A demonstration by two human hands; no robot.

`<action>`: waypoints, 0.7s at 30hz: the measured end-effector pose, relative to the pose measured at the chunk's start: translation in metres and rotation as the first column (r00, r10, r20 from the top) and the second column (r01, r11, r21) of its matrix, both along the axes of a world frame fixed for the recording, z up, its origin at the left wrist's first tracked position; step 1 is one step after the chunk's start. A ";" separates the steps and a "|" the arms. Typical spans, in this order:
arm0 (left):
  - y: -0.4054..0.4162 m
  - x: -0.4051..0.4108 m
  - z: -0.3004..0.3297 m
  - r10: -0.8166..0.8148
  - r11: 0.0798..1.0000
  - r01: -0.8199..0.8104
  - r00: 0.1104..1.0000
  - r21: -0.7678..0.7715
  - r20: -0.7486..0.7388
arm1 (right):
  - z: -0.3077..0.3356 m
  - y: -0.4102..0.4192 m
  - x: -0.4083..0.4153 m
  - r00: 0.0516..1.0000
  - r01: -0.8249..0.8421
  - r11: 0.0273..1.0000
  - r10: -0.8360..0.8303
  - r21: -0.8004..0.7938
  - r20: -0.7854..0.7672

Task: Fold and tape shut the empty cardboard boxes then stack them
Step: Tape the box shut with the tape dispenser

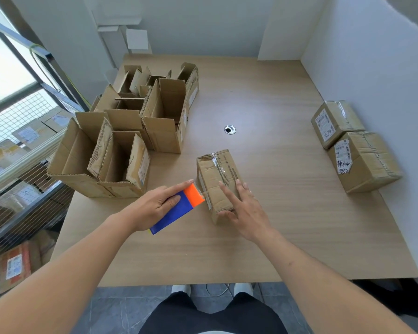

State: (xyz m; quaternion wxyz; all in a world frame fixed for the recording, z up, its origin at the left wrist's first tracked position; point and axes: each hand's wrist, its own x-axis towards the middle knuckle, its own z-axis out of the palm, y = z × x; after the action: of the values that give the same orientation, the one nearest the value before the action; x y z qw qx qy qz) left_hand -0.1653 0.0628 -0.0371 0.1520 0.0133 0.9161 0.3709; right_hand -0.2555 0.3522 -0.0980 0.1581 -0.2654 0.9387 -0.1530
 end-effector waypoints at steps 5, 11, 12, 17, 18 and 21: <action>0.004 -0.002 0.001 0.035 0.999 -0.034 0.999 0.021 -0.011 | -0.004 0.000 0.002 0.997 -0.050 0.996 0.053 0.072 -0.047; 0.009 -0.006 0.003 0.064 0.997 -0.062 0.998 0.042 -0.029 | 0.004 -0.011 0.005 0.998 -0.025 0.987 0.034 0.159 -0.055; 0.009 -0.006 0.004 0.064 0.997 -0.063 0.998 0.051 -0.028 | 0.006 -0.014 0.002 0.998 -0.038 0.983 0.047 0.179 -0.046; 0.011 -0.010 0.011 0.098 0.991 -0.095 0.995 0.091 -0.032 | 0.022 -0.010 -0.020 0.992 -0.124 0.977 0.118 0.171 0.046; 0.012 -0.011 0.013 0.106 0.989 -0.101 0.994 0.108 -0.037 | 0.024 -0.004 -0.024 0.990 -0.136 0.977 0.126 0.163 0.067; 0.014 -0.013 0.018 0.134 0.982 -0.128 0.990 0.141 -0.039 | 0.027 0.015 -0.028 0.994 -0.049 0.995 0.039 0.091 0.107</action>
State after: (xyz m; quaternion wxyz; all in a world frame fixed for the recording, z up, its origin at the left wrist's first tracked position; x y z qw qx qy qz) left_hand -0.1781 0.0768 -0.0188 0.1038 -0.0277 0.8905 0.4421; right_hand -0.2831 0.3675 -0.0707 0.2227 -0.2700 0.9292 -0.1189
